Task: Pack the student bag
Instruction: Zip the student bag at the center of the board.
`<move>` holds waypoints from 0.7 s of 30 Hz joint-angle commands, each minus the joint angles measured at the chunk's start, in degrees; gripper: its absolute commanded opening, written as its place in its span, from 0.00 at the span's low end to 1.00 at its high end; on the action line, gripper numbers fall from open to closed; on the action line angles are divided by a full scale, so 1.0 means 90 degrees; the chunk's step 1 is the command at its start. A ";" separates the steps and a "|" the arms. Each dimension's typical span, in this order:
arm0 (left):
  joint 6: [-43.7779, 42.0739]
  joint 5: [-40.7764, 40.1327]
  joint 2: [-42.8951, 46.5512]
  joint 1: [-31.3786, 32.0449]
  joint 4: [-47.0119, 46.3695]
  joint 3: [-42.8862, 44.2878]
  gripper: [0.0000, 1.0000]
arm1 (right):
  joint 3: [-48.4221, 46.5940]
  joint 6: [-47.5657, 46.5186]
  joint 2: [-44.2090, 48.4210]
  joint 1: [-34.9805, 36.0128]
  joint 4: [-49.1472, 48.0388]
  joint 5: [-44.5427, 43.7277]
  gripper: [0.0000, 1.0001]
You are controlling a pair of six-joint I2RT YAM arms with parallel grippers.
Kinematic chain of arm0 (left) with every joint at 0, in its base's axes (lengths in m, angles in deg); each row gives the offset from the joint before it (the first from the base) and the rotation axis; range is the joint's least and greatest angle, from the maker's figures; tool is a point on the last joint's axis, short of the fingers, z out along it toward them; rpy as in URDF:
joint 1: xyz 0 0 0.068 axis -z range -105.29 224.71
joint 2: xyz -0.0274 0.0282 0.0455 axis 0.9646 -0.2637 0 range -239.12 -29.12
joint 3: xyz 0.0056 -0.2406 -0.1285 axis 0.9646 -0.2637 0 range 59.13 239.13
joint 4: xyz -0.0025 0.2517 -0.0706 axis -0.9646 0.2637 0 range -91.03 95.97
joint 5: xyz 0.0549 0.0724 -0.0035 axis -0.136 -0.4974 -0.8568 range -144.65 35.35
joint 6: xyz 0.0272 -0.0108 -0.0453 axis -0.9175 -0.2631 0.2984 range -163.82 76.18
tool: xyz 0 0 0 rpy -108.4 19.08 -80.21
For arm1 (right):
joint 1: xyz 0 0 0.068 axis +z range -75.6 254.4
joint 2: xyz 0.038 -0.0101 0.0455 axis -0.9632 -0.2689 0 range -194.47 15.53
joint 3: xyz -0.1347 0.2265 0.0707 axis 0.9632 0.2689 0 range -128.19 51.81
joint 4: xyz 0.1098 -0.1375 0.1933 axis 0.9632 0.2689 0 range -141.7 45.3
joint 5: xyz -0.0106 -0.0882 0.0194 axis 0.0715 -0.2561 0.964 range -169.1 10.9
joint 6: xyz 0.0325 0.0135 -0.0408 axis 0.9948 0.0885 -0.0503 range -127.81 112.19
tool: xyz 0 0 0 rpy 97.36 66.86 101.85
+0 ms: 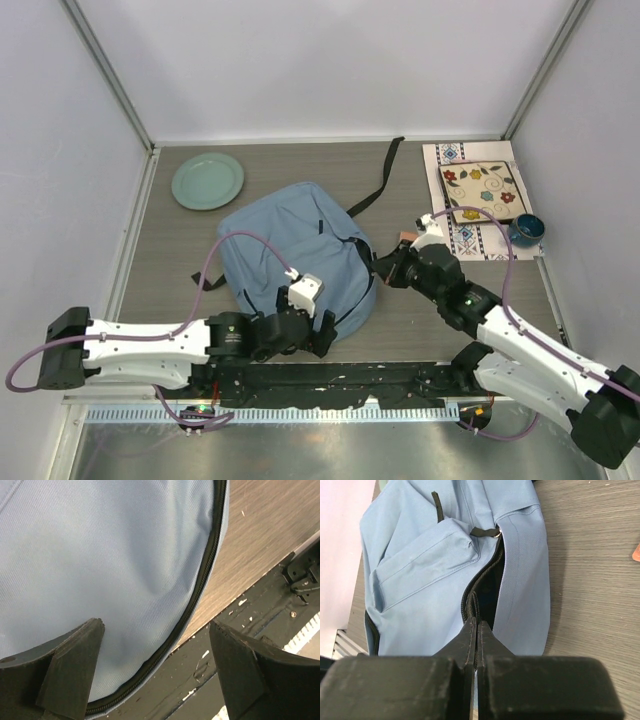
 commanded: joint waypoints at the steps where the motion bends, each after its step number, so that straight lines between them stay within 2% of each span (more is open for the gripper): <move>1: -0.0311 -0.0474 -0.0283 0.0000 -0.0453 0.0646 0.93 | 0.0162 -0.0172 0.0570 -0.0028 -0.0587 0.0309 0.01; 3: -0.0613 -0.0504 -0.0800 0.0000 -0.0774 0.1046 0.97 | 0.0250 -0.0172 0.0833 -0.0028 -0.0324 0.0270 0.01; 7: -0.1160 -0.0426 -0.1912 -0.0019 -0.1186 0.1887 0.99 | 0.0260 -0.0211 0.1098 -0.0028 -0.0070 0.0221 0.01; 12: -0.1571 -0.0279 -0.3259 -0.0049 -0.1060 0.2912 1.00 | 0.0241 -0.0260 0.1157 -0.0028 -0.0030 0.0211 0.01; 15: -0.1659 -0.0386 -0.3525 -0.0049 -0.0991 0.3080 1.00 | 0.0212 -0.0270 0.1206 -0.0037 -0.0001 0.0211 0.01; 19: -0.1718 -0.0562 -0.3838 -0.0078 -0.0816 0.3207 0.94 | 0.0192 -0.0289 0.1342 -0.0028 0.0077 0.0173 0.01; 21: -0.1689 -0.0717 -0.3907 -0.0078 -0.0650 0.3266 0.85 | 0.0192 -0.0299 0.1401 -0.0028 0.0116 0.0143 0.01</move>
